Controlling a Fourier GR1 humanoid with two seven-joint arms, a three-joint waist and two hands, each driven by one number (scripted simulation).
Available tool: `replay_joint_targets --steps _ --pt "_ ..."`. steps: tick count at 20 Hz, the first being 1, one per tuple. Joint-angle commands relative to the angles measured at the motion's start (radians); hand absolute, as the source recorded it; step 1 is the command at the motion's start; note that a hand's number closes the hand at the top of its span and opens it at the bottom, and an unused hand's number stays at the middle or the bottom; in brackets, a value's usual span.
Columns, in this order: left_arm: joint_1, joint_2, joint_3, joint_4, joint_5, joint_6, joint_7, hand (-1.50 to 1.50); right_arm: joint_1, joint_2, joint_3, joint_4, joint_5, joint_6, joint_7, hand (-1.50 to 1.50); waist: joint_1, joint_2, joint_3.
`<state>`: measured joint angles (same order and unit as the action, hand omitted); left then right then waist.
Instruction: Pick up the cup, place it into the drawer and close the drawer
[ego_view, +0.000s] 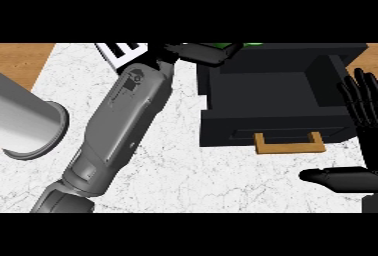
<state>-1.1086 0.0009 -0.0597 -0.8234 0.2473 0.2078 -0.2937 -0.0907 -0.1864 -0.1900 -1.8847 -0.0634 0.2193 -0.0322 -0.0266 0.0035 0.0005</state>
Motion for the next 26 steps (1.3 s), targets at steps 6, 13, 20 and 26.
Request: replay_joint_targets --steps 6,13,20,26 --pt "-0.137 -0.001 -0.057 0.251 0.109 0.027 -0.021 1.5 -0.01 0.007 -0.004 0.018 0.011 -0.006 -0.026 -1.5 0.0 0.003 0.0" --pt "-0.142 -0.001 -0.252 0.33 0.242 0.108 -0.09 1.5 -0.026 0.033 0.039 -0.024 0.015 -0.018 0.022 -1.5 -0.022 0.005 0.0" --pt "-0.137 -0.001 -0.463 0.352 0.308 0.203 -0.013 1.5 -0.037 -0.021 -0.025 0.042 -0.02 0.029 -0.036 -1.5 -0.047 0.01 0.001" --pt "-0.13 -0.001 -0.576 0.373 0.325 0.22 0.029 -1.5 -0.018 0.008 0.02 0.058 0.018 0.027 -0.068 -1.5 -0.054 0.013 0.001"
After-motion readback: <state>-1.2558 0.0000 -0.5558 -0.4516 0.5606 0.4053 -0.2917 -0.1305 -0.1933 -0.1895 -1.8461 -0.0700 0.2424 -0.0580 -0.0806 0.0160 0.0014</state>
